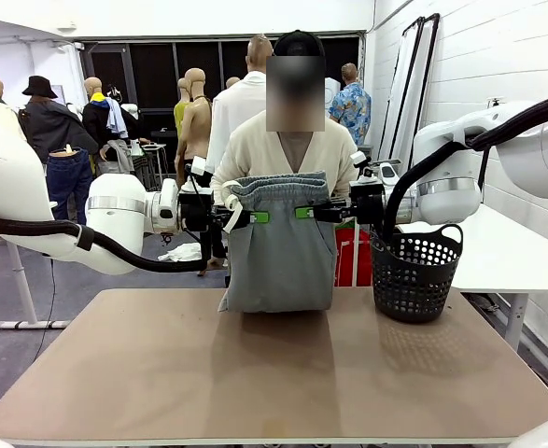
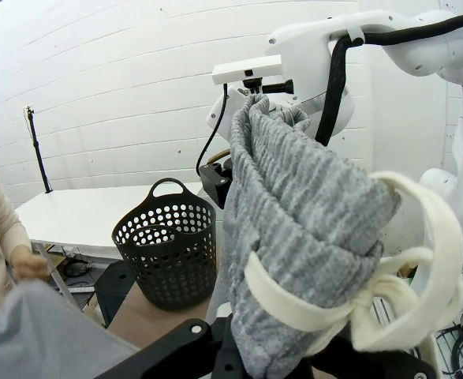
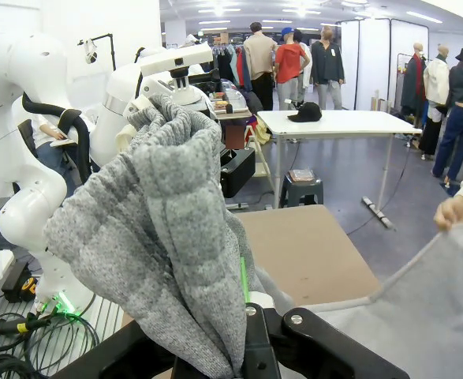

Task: Fold the training pants.
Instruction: Release the ends of the Training pants and then grab the overlapped ends.

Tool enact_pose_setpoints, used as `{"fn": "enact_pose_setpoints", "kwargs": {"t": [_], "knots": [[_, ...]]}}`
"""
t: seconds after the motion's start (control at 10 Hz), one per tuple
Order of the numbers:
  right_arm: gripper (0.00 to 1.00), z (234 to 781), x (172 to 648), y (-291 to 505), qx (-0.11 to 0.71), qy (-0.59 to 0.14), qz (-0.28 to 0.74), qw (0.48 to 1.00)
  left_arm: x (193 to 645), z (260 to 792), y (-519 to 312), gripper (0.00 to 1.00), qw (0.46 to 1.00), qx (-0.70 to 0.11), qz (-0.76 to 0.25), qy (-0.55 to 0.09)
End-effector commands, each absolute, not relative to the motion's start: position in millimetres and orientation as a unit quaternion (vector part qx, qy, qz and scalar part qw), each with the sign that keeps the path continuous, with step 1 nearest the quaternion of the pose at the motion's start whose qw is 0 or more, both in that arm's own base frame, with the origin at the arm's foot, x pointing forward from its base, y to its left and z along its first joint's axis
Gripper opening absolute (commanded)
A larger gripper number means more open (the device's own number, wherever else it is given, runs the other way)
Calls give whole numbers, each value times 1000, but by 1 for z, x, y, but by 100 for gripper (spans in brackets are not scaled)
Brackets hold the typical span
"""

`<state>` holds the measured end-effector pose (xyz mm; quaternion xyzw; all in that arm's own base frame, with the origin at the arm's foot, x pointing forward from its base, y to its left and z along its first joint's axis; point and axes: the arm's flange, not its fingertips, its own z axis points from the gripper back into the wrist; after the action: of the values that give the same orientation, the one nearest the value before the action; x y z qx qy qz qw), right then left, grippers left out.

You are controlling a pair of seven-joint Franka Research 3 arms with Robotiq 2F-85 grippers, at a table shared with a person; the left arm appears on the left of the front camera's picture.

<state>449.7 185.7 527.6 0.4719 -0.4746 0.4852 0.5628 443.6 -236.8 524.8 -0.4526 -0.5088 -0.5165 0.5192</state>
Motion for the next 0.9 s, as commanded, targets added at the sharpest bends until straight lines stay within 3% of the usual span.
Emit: {"fn": "enact_pose_setpoints", "kwargs": {"t": [0.0,0.8], "knots": [[0,530,449,187,474,-478,485,559,440,527,-236,0,518,-454,-509,-517],[0,530,449,187,474,-478,485,559,440,527,-236,0,518,-454,-509,-517]]}}
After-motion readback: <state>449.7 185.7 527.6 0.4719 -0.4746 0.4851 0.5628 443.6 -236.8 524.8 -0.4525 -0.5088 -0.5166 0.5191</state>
